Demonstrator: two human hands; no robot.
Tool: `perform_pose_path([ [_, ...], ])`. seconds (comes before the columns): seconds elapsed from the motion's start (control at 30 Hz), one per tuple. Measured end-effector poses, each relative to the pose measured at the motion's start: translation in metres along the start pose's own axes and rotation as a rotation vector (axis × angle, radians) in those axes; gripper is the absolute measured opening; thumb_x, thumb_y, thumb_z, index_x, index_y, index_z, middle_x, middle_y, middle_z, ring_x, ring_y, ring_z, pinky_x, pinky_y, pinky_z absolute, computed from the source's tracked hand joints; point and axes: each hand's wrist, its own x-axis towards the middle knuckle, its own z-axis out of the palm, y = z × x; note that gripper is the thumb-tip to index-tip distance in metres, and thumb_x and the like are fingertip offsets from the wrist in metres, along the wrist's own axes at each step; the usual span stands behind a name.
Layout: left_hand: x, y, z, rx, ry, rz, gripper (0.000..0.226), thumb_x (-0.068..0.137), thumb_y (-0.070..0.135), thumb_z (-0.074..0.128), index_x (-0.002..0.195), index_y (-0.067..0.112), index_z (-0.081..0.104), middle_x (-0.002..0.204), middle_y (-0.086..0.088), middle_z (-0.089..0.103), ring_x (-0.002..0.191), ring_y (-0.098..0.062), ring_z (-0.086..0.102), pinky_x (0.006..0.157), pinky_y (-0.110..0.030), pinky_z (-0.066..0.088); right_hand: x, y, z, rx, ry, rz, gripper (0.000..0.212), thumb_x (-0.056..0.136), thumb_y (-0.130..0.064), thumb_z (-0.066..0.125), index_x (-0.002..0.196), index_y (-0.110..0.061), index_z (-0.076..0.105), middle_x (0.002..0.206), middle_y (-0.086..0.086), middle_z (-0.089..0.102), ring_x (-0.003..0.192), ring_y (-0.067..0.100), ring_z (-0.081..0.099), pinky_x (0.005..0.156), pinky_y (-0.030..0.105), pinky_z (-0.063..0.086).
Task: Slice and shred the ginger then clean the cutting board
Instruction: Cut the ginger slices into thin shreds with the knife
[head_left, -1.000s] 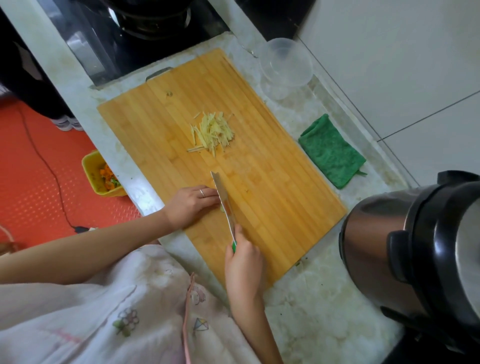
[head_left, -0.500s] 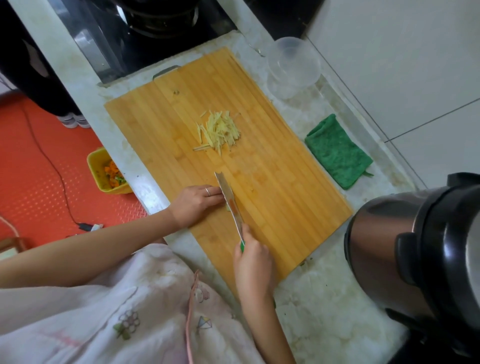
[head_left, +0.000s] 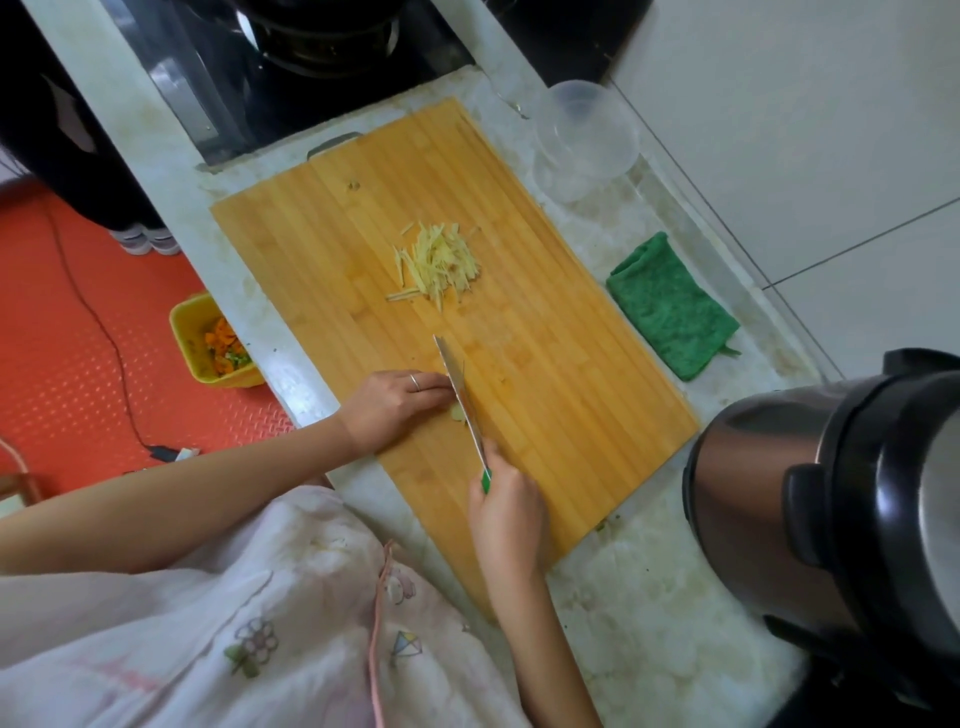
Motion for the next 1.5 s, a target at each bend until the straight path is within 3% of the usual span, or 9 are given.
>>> perform_pose_path([
  [0.13,0.001,0.001,0.000,0.009,0.012,0.000,0.027,0.105,0.025,0.028,0.107,0.020,0.055,0.103,-0.006,0.072,0.080,-0.022,0.069,0.062,-0.024,0.052,0.006,-0.004,-0.006,-0.017,0.012,-0.028,0.047,0.098,-0.022,0.045,0.143,-0.033,0.040,0.109,0.004,0.068,0.096,0.022,0.063,0.062,0.024,0.032],
  [0.27,-0.002,-0.002,0.003,0.032,0.039,-0.001,0.049,0.105,0.024,0.027,0.095,0.009,0.073,0.101,-0.008,0.072,0.078,-0.024,0.071,0.061,-0.024,0.052,-0.006,0.004,-0.008,-0.055,0.007,-0.049,0.048,0.098,-0.023,0.046,0.144,-0.034,0.037,0.108,0.003,0.069,0.097,0.020,0.063,0.062,0.025,0.034],
  [0.4,-0.003,-0.002,0.004,0.024,0.026,-0.009,0.035,0.105,0.023,0.029,0.102,0.015,0.063,0.102,-0.008,0.072,0.079,-0.024,0.071,0.061,-0.026,0.053,-0.001,0.000,-0.001,-0.059,0.012,-0.030,0.049,0.098,-0.023,0.046,0.145,-0.032,0.035,0.106,0.004,0.069,0.096,0.020,0.064,0.062,0.025,0.034],
  [0.53,-0.003,-0.001,0.004,0.043,0.044,-0.018,0.050,0.105,0.024,0.028,0.093,0.007,0.074,0.101,-0.008,0.072,0.077,-0.024,0.071,0.059,-0.026,0.054,0.006,-0.005,0.002,-0.072,0.040,-0.041,0.049,0.098,-0.024,0.044,0.145,-0.033,0.035,0.103,0.004,0.069,0.092,0.021,0.064,0.060,0.027,0.037],
  [0.7,0.000,0.000,0.001,0.054,0.079,0.001,0.057,0.106,0.025,0.024,0.089,0.006,0.075,0.097,-0.008,0.073,0.075,-0.024,0.071,0.058,-0.025,0.053,-0.004,0.000,-0.001,-0.059,0.029,-0.051,0.048,0.099,-0.022,0.045,0.145,-0.031,0.036,0.103,0.003,0.070,0.093,0.018,0.065,0.061,0.023,0.034],
  [0.9,-0.004,-0.003,0.004,0.049,0.023,-0.019,0.032,0.098,0.020,0.043,0.094,0.008,0.073,0.104,-0.008,0.072,0.078,-0.023,0.070,0.060,-0.025,0.054,0.008,-0.006,0.002,-0.034,0.021,-0.032,0.048,0.097,-0.020,0.047,0.143,-0.030,0.041,0.106,0.007,0.069,0.096,0.024,0.064,0.066,0.030,0.041],
  [0.97,-0.002,-0.002,0.004,0.059,0.037,-0.007,0.044,0.103,0.024,0.034,0.093,0.008,0.074,0.103,-0.007,0.072,0.077,-0.022,0.070,0.060,-0.024,0.052,0.007,-0.005,-0.002,-0.045,0.027,-0.050,0.048,0.097,-0.020,0.047,0.143,-0.031,0.041,0.105,0.006,0.070,0.094,0.023,0.065,0.067,0.031,0.044],
  [1.07,0.000,-0.001,0.002,0.072,0.066,-0.004,0.053,0.105,0.026,0.027,0.091,0.008,0.075,0.099,-0.007,0.073,0.076,-0.023,0.071,0.059,-0.023,0.052,0.000,0.001,-0.007,-0.059,0.025,-0.079,0.047,0.097,-0.020,0.046,0.142,-0.033,0.041,0.104,0.005,0.070,0.093,0.020,0.065,0.061,0.024,0.034],
  [1.5,-0.002,-0.002,0.003,0.046,0.028,-0.011,0.039,0.104,0.024,0.030,0.100,0.014,0.067,0.102,-0.007,0.072,0.078,-0.023,0.070,0.062,-0.024,0.052,0.002,-0.001,-0.003,-0.032,0.009,-0.023,0.048,0.097,-0.021,0.047,0.143,-0.033,0.040,0.109,0.006,0.069,0.098,0.022,0.063,0.065,0.026,0.036],
])
